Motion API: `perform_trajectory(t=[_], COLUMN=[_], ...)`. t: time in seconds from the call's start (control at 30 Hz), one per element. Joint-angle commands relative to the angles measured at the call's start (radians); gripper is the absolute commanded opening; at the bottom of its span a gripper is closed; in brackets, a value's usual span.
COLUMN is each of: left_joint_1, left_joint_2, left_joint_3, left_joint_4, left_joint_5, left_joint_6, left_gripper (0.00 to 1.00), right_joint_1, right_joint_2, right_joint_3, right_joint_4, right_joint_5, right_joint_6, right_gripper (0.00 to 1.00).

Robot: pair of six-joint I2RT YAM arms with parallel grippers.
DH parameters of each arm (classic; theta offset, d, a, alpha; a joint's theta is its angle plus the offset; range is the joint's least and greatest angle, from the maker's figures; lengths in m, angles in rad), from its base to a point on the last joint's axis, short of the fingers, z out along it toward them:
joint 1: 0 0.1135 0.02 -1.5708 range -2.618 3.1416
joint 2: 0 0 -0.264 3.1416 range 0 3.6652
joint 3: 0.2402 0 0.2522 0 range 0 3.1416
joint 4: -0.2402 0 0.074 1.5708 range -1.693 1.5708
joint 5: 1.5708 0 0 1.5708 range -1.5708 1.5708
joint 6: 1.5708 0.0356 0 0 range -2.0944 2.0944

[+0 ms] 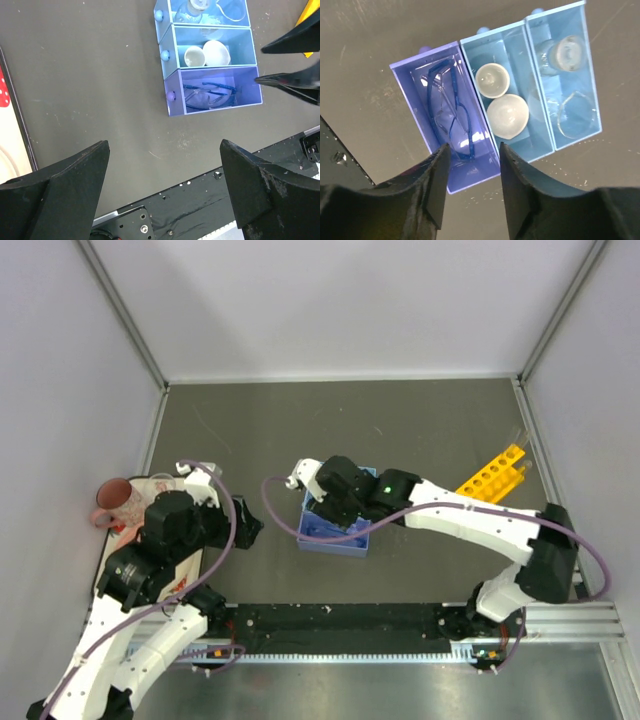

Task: Organize the chemistry lab equipment

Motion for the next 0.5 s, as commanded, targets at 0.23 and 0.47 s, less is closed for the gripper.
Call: perform_trajectory(t=[0.23, 0.47], left_joint_1=[-0.002, -0.002], left_joint_2=[0.077, 0.089], left_joint_3=[0.076, 0.047], left_joint_4=[0.064, 0.182], left_joint_5=[-0.023, 0.0], left_joint_6=[0.033, 0.03], left_gripper=[0.99, 0.99], right_joint_1=[0.013, -0.025], right_joint_2=[-0.363, -0.633], right_joint_3=[-0.087, -0.164], right_joint_4=[0.027, 0.002], right_joint_5=[0.296, 0.487], right_joint_6=[0.17, 0.311], right_gripper=[0.71, 0.99])
